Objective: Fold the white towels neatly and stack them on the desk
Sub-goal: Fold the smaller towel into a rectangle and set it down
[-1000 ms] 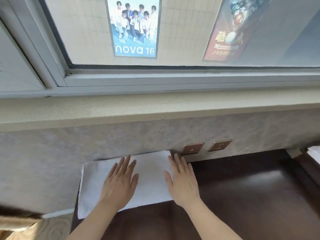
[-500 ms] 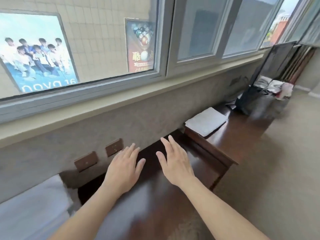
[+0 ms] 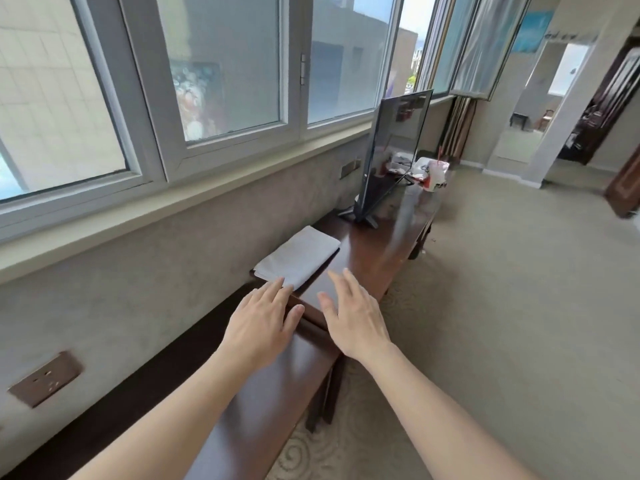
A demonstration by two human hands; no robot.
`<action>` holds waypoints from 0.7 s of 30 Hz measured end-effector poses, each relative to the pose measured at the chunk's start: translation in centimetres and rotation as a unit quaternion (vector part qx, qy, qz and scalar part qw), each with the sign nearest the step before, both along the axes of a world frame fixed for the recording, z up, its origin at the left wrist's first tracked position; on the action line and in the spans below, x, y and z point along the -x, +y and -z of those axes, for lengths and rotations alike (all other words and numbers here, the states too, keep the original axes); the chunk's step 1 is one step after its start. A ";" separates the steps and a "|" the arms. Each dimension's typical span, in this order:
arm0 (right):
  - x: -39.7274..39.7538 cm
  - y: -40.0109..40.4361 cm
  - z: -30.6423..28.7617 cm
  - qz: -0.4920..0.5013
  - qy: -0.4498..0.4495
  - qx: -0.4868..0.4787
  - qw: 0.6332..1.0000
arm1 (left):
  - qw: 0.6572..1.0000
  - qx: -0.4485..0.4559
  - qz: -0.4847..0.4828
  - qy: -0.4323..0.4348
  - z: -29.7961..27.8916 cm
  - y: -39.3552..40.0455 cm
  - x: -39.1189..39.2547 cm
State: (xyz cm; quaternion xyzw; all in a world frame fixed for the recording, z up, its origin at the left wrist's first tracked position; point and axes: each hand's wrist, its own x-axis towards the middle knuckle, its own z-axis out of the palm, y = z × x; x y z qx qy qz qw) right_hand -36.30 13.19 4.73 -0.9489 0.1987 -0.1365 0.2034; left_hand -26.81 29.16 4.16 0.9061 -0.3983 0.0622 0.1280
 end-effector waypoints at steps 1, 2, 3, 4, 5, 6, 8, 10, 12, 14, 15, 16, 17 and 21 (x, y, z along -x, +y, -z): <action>-0.5 -1.0 0.3 0.006 0.004 -0.004 1.000 | 1.000 -0.005 0.005 -0.001 0.2 -1.1 -0.6; -1.0 -2.0 0.6 0.012 0.009 -0.007 1.000 | 1.000 -0.009 0.007 0.002 0.5 -2.2 -1.4; -1.7 -3.0 1.0 0.016 0.015 -0.006 1.000 | 1.000 -0.013 0.008 0.007 0.9 -3.2 -2.3; -2.4 -3.9 1.4 0.017 0.022 -0.003 1.000 | 1.000 -0.014 0.008 0.013 1.4 -4.5 -3.4; -3.3 -5.0 1.7 0.017 0.029 0.002 0.999 | 1.000 -0.013 0.007 0.021 2.1 -5.8 -4.6; -4.1 -6.1 2.0 0.017 0.037 0.008 0.999 | 0.999 -0.009 0.005 0.032 2.8 -7.2 -5.8; -6.0 -8.5 2.5 0.023 0.054 0.015 0.998 | 0.999 -0.002 0.009 0.053 4.5 -10.1 -8.5; -7.5 -11.2 2.7 0.036 0.069 0.017 0.997 | 0.997 -0.006 0.019 0.070 5.9 -13.4 -10.8; -9.0 -14.0 2.9 0.052 0.077 0.015 0.996 | 0.996 -0.008 0.030 0.083 6.8 -16.5 -12.7; -10.4 -16.7 3.2 0.071 0.084 0.018 0.994 | 0.995 -0.006 0.036 0.090 7.0 -19.1 -14.4; -11.1 -17.8 3.5 0.079 0.086 0.018 0.993 | 0.995 -0.011 0.037 0.095 6.9 -20.0 -15.2; -11.7 -18.8 3.7 0.086 0.087 0.015 0.992 | 0.994 -0.017 0.038 0.101 6.6 -20.6 -15.9; -12.4 -19.6 4.0 0.092 0.089 0.008 0.992 | 0.993 -0.021 0.039 0.106 6.5 -21.3 -16.7; -16.0 -22.4 5.2 0.083 0.111 0.000 0.990 | 0.992 -0.016 0.037 0.115 7.0 -23.4 -20.5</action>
